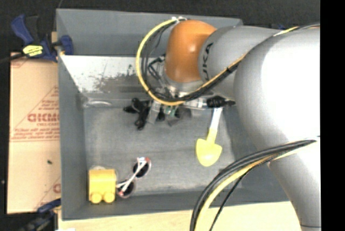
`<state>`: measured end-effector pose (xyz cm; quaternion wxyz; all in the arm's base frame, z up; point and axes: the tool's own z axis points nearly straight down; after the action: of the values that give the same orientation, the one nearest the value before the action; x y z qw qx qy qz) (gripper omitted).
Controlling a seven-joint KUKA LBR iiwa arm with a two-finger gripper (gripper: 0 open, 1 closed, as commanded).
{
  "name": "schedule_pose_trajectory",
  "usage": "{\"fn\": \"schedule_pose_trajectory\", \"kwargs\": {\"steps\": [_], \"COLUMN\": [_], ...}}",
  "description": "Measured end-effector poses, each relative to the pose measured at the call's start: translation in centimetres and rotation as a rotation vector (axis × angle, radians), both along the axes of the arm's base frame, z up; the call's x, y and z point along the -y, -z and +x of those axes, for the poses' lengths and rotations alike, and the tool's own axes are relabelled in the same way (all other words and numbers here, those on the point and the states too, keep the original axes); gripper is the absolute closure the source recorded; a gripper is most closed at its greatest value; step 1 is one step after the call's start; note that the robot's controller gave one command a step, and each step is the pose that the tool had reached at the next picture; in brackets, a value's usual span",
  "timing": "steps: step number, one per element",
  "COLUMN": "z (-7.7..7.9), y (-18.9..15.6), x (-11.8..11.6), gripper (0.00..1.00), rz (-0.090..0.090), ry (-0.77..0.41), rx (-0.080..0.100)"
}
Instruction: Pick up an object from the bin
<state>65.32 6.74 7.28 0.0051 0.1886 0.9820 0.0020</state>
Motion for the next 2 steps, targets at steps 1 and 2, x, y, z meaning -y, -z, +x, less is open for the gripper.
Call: {"fn": "schedule_pose_trajectory", "kwargs": {"steps": [1,2], "z": [0.0,0.01], "y": [0.0,-0.01], "x": [0.0,0.0], "gripper": [1.0,1.0], "rz": [0.0,-0.001], "ry": [0.0,-0.001], "rx": [0.0,0.0]}}
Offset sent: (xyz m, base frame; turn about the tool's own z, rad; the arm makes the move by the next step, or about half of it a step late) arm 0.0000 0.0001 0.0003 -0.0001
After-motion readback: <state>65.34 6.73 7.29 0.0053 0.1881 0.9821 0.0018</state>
